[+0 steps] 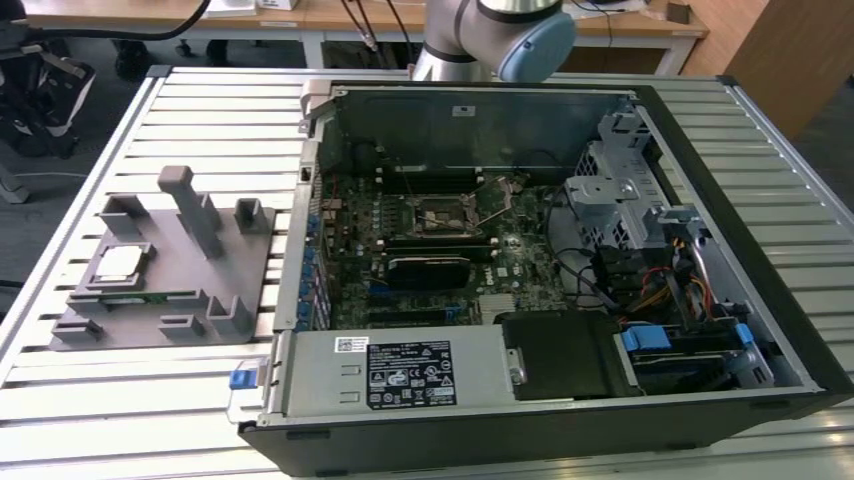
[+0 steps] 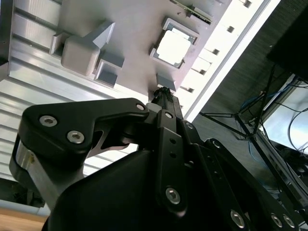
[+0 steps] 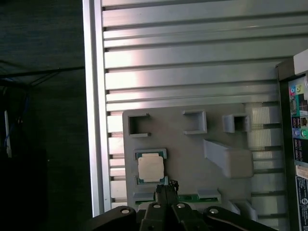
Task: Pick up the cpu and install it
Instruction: 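Reach for the cpu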
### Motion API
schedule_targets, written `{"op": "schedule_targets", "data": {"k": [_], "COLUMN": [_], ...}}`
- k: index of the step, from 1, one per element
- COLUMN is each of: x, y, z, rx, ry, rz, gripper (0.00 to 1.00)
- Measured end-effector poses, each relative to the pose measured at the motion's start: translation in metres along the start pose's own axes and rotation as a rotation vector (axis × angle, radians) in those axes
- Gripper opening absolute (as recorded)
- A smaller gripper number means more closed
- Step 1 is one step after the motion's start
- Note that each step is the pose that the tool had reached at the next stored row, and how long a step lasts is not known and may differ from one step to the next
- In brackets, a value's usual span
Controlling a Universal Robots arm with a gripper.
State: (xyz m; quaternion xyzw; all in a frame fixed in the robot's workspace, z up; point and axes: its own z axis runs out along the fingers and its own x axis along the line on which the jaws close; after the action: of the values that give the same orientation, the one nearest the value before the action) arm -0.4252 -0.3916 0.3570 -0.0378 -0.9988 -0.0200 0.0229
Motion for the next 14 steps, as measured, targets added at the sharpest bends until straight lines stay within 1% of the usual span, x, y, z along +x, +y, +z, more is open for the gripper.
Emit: {"op": "schedule_targets", "data": {"k": [14], "x": [0.0128], "y": [-0.0012], "z": [0.0049], "rx": [0.0010], "ry": [0.0138], "rz": [0.001], "gripper": [0.11]}}
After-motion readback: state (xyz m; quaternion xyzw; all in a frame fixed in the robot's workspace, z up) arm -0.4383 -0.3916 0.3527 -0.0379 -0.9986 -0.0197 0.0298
